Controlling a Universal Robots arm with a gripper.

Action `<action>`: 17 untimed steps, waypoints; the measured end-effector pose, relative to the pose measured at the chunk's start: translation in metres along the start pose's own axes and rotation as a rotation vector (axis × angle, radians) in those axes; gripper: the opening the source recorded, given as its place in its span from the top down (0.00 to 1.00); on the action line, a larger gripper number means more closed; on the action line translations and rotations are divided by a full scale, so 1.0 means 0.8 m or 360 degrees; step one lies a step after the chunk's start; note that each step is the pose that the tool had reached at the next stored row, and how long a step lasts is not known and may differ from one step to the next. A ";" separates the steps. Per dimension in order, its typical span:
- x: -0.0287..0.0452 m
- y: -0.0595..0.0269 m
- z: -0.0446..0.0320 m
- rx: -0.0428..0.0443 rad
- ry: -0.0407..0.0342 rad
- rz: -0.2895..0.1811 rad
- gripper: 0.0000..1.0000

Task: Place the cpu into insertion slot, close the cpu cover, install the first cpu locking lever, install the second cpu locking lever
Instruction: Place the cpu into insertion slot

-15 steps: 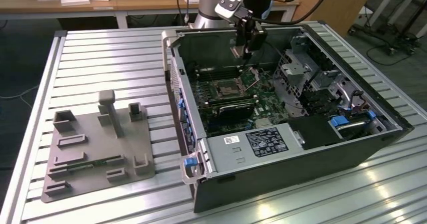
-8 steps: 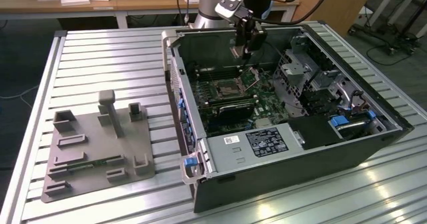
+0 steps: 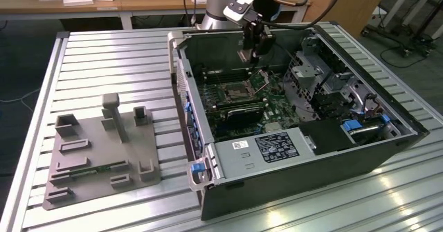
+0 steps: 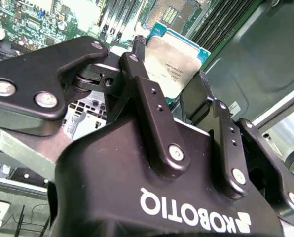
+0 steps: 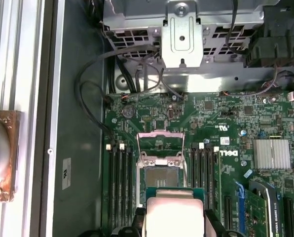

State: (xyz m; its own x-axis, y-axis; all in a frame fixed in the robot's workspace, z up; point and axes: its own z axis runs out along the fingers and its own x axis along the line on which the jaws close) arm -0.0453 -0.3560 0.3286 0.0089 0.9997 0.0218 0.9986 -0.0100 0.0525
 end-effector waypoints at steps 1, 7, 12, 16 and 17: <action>0.0000 0.000 0.0012 0.0001 0.0001 -0.0004 0.46; -0.0001 0.000 0.0036 0.0002 0.0002 -0.0006 0.46; -0.0001 0.000 0.0052 0.0002 0.0002 -0.0006 0.46; -0.0001 0.000 0.0065 0.0002 0.0002 -0.0006 0.46; -0.0001 0.000 0.0068 0.0002 0.0002 -0.0006 0.46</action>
State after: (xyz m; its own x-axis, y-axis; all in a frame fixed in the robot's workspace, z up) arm -0.0451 -0.3560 0.3231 0.0048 0.9997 0.0227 0.9986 -0.0059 0.0516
